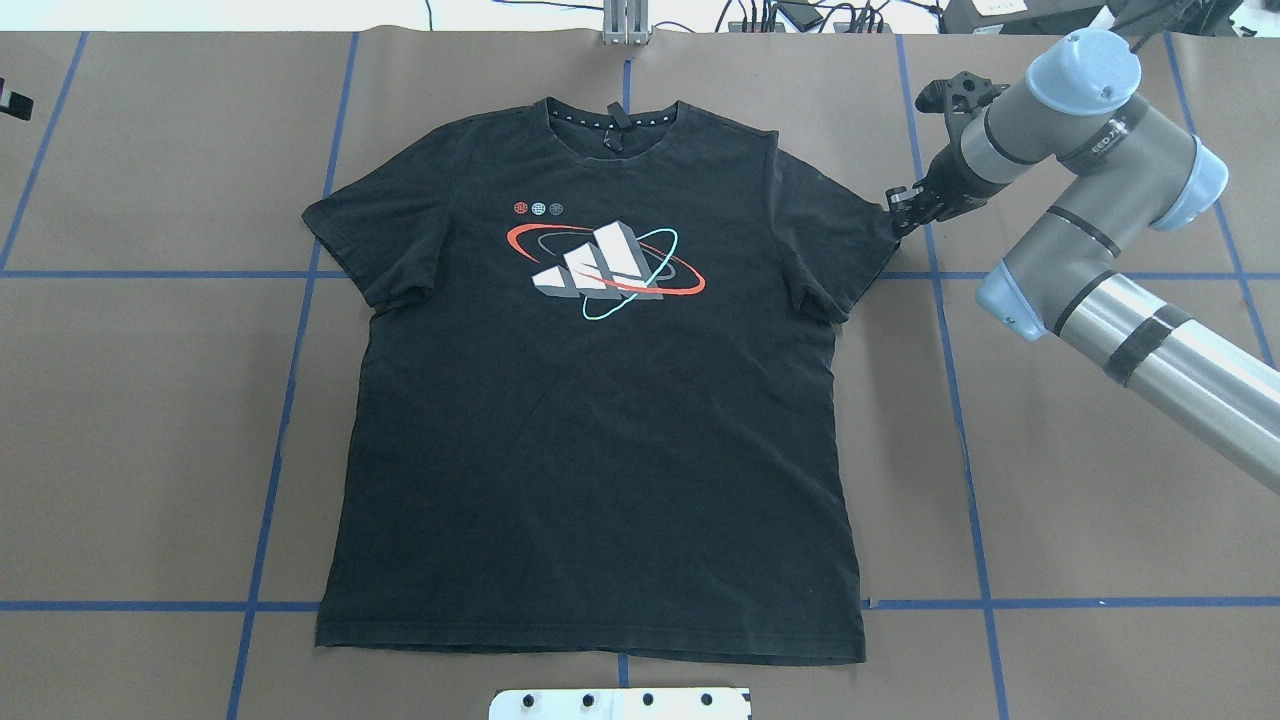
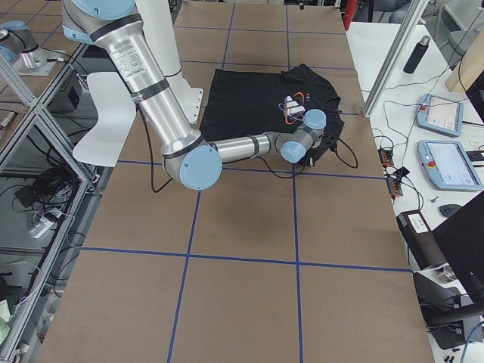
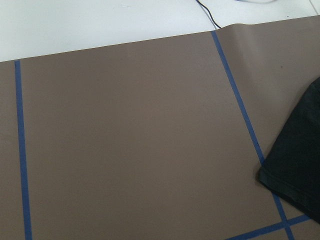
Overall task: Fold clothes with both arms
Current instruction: 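Move the right gripper to the sleeve nearest it and grasp it, then fold the grasped sleeve inward toward the collar with the right gripper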
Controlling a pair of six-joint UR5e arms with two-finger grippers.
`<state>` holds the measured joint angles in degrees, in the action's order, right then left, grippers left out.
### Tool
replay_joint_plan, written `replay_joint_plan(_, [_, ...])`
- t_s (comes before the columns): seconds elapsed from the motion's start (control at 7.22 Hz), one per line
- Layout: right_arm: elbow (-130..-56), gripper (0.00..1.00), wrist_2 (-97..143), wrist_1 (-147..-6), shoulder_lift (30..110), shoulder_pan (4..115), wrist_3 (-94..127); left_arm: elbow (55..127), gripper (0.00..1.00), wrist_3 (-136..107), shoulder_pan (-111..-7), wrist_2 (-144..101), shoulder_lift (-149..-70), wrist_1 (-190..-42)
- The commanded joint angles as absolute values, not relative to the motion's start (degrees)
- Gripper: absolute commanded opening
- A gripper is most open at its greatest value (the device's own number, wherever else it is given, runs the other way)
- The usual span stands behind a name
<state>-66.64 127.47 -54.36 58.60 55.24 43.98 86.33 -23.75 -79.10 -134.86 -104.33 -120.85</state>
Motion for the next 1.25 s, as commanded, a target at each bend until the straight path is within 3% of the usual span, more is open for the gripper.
replay_joint_plan(0.0, [-67.14,0.0,136.97,-54.41,57.31,59.74,43.95,86.4,1.0,-23.82,-79.1,-134.82,-104.33,-120.85])
replay_joint_plan(0.69, [-65.49,0.0,131.62,-54.58,46.61,53.55,52.0,85.96,1.0,-23.55,-79.1,-134.82,-104.24,-120.85])
replay_joint_plan(1.11, [-47.96,0.0,121.23,-54.23,31.95,48.44,55.36,85.87,1.0,-23.55,-79.1,-134.83,-104.15,-120.85])
